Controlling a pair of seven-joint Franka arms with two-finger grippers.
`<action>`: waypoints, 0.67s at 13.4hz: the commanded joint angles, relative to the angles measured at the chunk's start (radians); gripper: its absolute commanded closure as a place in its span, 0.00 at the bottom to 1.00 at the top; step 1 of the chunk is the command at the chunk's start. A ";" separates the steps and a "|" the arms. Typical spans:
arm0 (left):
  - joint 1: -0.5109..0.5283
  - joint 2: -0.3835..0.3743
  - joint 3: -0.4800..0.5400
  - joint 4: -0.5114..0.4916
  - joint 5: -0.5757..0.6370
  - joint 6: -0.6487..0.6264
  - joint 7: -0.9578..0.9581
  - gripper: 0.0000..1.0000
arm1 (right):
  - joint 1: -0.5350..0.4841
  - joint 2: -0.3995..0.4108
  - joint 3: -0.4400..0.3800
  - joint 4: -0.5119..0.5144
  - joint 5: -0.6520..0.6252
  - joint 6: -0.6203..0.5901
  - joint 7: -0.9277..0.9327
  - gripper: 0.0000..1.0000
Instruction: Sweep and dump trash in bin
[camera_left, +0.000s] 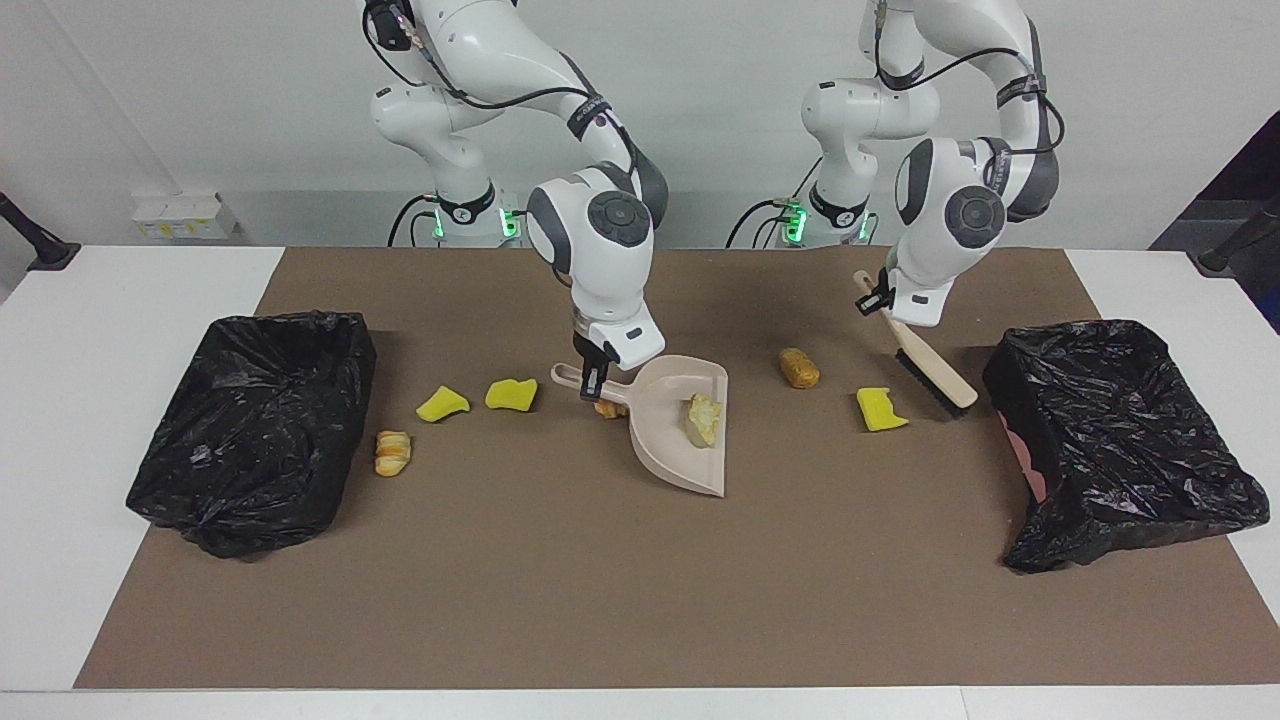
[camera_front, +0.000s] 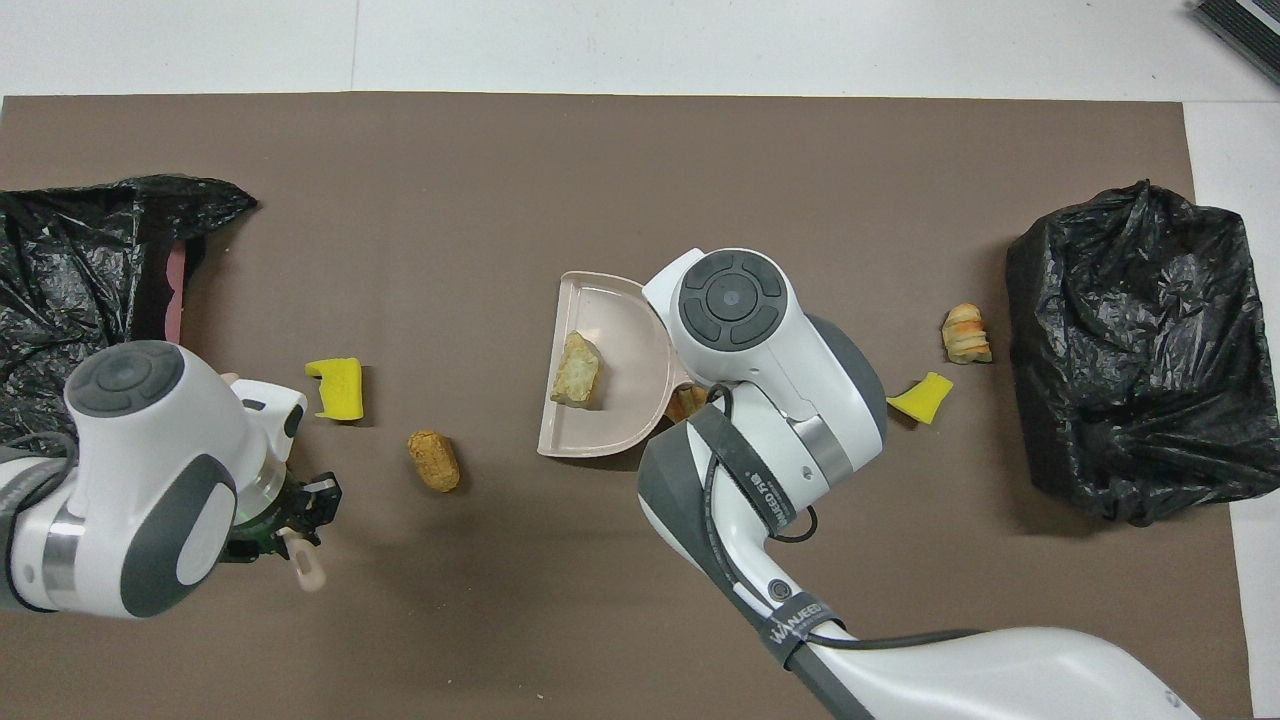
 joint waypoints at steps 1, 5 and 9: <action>-0.100 -0.070 0.000 -0.108 -0.031 0.079 -0.120 1.00 | -0.007 -0.022 0.007 -0.036 -0.012 0.027 -0.021 1.00; -0.180 -0.053 -0.071 -0.113 -0.200 0.138 -0.231 1.00 | -0.007 -0.022 0.007 -0.034 -0.012 0.027 -0.020 1.00; -0.248 -0.008 -0.099 -0.104 -0.286 0.257 -0.403 1.00 | -0.007 -0.022 0.007 -0.036 -0.012 0.027 -0.020 1.00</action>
